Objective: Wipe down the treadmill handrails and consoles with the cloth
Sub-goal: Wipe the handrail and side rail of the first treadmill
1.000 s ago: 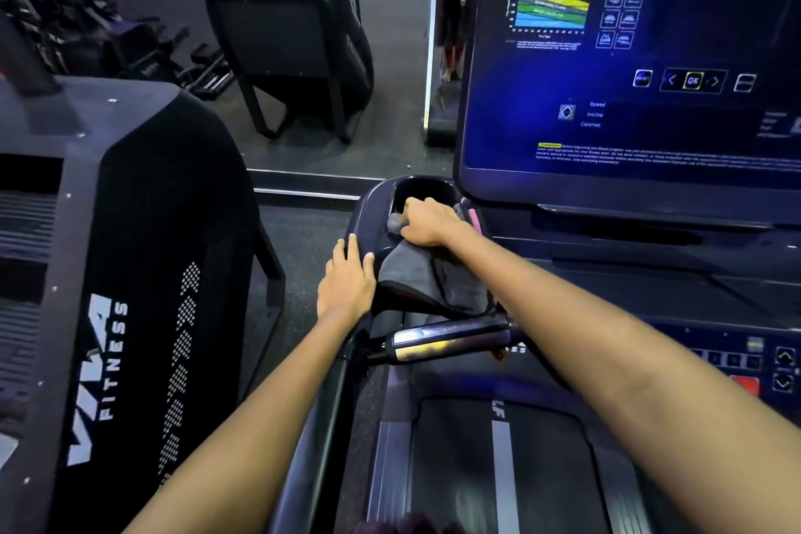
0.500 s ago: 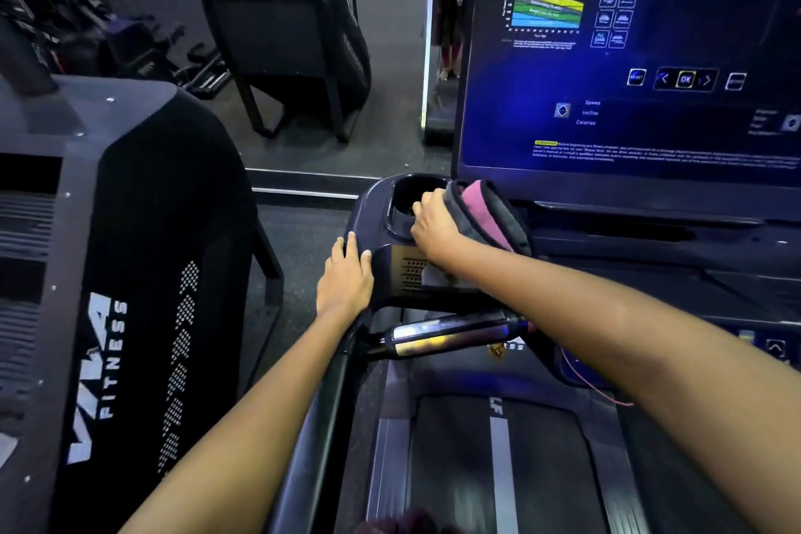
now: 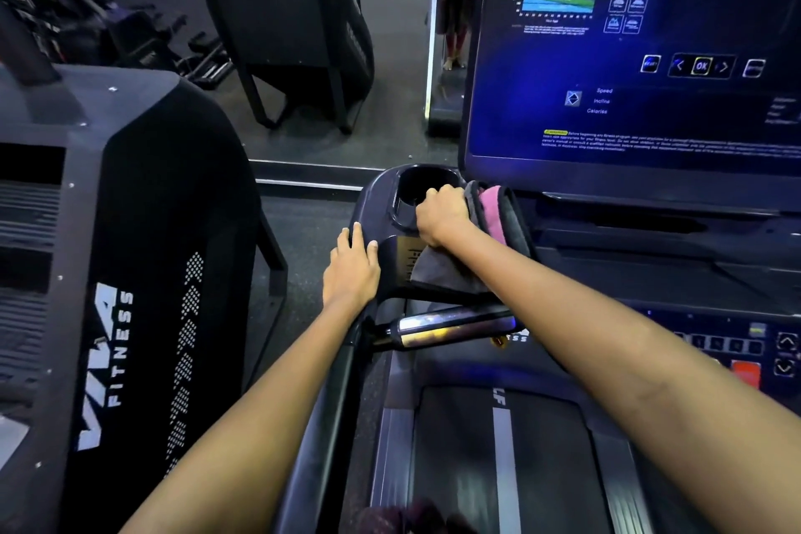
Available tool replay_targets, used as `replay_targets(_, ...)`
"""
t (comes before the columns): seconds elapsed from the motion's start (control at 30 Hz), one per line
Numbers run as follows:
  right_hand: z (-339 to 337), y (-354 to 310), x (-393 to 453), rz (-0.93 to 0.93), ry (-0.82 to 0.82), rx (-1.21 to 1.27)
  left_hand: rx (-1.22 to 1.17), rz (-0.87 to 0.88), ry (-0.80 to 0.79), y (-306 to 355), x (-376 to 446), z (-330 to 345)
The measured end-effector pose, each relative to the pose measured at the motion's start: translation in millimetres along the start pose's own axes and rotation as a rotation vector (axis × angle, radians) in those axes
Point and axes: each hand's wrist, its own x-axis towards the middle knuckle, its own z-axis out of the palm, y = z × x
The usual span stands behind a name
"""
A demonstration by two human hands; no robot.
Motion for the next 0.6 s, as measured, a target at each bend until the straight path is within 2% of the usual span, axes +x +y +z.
replay_targets(0.17, 4, 14, -3, 0.021, 0.001, 0.38, 0.02, 0.0, -0.008, 0, 0, 1)
replay_targets(0.33, 11, 11, -9, 0.049, 0.075, 0.765, 0.066, 0.013, -0.019, 3, 0, 1)
replay_targets(0.6, -5, 3, 11, 0.029, -0.019, 0.799, 0.134, 0.05, -0.055, 0, 3, 4)
